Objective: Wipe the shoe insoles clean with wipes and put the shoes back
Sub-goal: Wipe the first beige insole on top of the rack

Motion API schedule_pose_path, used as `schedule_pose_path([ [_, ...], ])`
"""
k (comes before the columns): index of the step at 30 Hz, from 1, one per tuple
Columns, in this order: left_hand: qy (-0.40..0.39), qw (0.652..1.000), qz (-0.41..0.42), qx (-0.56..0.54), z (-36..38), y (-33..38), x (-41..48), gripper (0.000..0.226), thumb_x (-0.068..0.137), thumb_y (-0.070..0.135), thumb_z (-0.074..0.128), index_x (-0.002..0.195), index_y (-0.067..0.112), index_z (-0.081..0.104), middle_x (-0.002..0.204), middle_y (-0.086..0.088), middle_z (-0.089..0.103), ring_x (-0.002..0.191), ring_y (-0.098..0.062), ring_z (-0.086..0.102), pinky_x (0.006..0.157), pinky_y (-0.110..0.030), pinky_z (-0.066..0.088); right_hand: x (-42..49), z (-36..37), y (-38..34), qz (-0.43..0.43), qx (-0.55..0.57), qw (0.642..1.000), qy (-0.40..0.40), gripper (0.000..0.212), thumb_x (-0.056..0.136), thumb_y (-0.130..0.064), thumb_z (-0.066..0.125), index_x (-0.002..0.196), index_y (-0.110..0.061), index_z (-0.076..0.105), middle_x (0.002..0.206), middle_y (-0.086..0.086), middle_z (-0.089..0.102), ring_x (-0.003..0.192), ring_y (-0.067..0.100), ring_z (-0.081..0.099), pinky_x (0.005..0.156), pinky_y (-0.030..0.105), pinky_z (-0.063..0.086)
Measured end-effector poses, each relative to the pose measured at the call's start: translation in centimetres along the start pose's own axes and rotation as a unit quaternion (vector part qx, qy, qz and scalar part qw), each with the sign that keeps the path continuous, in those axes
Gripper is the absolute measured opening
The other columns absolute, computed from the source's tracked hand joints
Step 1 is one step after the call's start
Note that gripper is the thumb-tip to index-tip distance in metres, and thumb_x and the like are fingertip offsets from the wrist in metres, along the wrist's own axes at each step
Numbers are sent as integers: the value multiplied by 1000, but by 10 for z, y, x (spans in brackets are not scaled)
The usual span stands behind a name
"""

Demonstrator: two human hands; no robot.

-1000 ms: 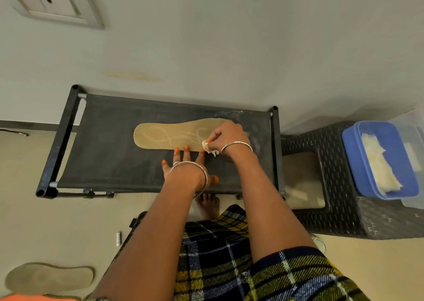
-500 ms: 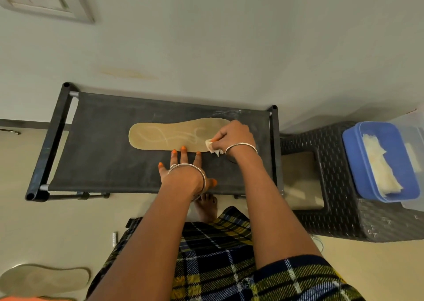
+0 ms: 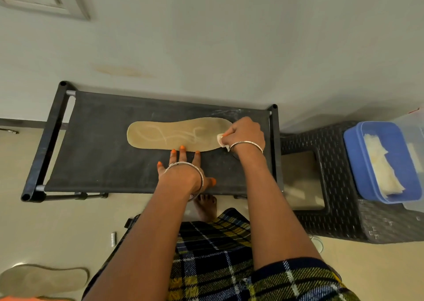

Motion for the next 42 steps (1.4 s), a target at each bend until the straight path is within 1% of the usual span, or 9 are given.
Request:
schedule_pose_path([
  [3,0,1000,2,3,0,-1,2,95,88,70,42,151,34,-19,155,-4,-34,145,-28,-25,116,-60,-1,-3,6,-9,-22,-8,1000,4,24,71,-23,76,94,-17,75,97,6,72,90,29,69,79,37,59],
  [7,6,1000,5,-2,0,-2,3,96,87,71,44,149,36,-21,156,-3,-32,145,-25,-24,115,-59,-2,-14,22,-29,-101,-22,988,-116,10,73,-26,83,83,-23,81,91,-6,76,87,16,67,83,33,57],
  [9,9,1000,7,-6,-1,-3,3,97,88,70,44,149,36,-23,156,-2,-32,145,-26,-24,115,-60,-2,-10,16,-24,-84,-13,992,-97,8,73,-27,83,80,-25,81,90,-7,75,85,15,64,81,31,55],
  [13,5,1000,10,1,-3,-8,1,95,89,69,43,149,35,-23,156,1,-33,145,-28,-25,115,-61,-2,-3,4,-14,-26,16,999,17,8,72,-25,75,80,-23,77,89,1,73,85,25,70,75,39,61],
  [19,1,1000,12,7,-4,-10,2,93,89,70,42,148,39,-22,155,2,-34,145,-28,-25,114,-63,-1,-15,21,-35,-121,-16,986,-115,4,75,-25,82,79,-25,80,88,-7,76,89,17,69,84,35,58],
  [26,-6,1000,13,-15,-6,-14,0,90,90,67,44,148,41,-20,154,-2,-37,145,-30,-25,115,-62,-1,-1,4,-16,-50,30,998,21,2,74,-22,77,74,-24,76,85,0,74,84,25,70,76,37,59],
  [31,-5,1000,8,-10,-6,-13,1,89,90,67,43,149,42,-19,154,-2,-36,146,-30,-23,116,-61,0,-8,23,-32,-92,-28,990,-99,7,72,-17,78,73,-25,79,87,-5,75,86,19,69,79,32,58],
  [38,-10,1000,19,-22,-7,-19,2,87,91,66,43,148,44,-19,154,1,-36,145,-32,-24,116,-63,0,4,10,-16,-5,-6,1000,-11,26,62,-25,75,88,-19,75,93,3,72,88,26,69,78,36,59],
  [42,-6,1000,17,-13,-7,-17,2,87,91,66,42,149,43,-19,154,1,-35,145,-31,-25,115,-63,0,-6,27,-37,-54,-29,996,-63,25,63,-20,75,88,-16,76,91,3,74,85,24,71,77,39,61],
])
Point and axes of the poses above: each hand's wrist, its own x-axis towards the middle knuckle, its own z-axis out of the palm, y = z × x, the point moved 4 cm from there along x, towards the middle knuckle
